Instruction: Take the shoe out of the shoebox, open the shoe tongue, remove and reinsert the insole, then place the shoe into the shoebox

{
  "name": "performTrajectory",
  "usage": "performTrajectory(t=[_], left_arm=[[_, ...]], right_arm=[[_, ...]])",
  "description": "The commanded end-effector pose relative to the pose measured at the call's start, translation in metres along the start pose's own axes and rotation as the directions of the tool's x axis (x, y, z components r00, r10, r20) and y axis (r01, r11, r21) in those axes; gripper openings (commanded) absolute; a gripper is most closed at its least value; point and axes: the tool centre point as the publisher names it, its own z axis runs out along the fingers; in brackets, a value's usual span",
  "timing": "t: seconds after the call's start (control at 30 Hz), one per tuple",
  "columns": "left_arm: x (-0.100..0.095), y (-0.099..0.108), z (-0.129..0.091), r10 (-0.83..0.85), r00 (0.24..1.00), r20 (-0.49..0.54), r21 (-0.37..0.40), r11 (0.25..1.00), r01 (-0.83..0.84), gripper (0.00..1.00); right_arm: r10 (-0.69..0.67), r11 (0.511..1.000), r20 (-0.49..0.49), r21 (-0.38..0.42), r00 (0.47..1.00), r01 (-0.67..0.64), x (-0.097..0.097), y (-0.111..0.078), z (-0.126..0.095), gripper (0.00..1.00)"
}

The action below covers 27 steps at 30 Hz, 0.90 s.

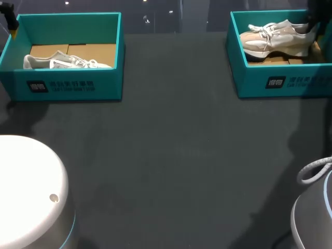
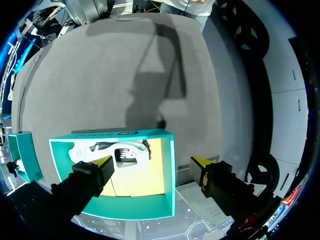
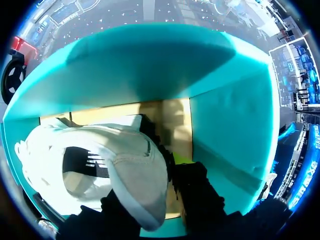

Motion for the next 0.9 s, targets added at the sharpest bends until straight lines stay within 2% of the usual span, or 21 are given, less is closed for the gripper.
performTrajectory(t=[0.03, 0.37, 0.53, 0.9], left_arm=[[0.0, 0.0, -0.001, 0.001, 1.0, -0.002, -0.001, 1.0, -0.001, 1.0], [0.0, 0.0, -0.001, 0.001, 1.0, -0.002, -0.001, 1.0, -0.001, 1.0], [0.0, 0.0, -0.001, 0.001, 1.0, -0.002, -0.001, 1.0, -0.001, 1.0], [0.0, 0.0, -0.001, 0.001, 1.0, -0.002, -0.001, 1.0, -0.001, 1.0]], right_arm=[[0.013, 1.0, 0.015, -0.01, 1.0, -0.013, -0.002, -0.005, -0.016, 0.0], [0.027, 0.997, 0.107, -0.073, 0.994, -0.019, -0.005, -0.006, -0.069, 0.0], [0.039, 0.995, 0.123, -0.093, 0.992, -0.028, -0.008, -0.011, -0.093, 0.0], [0.093, 0.992, 0.203, -0.105, 0.975, -0.073, -0.019, -0.01, -0.121, 0.0]])
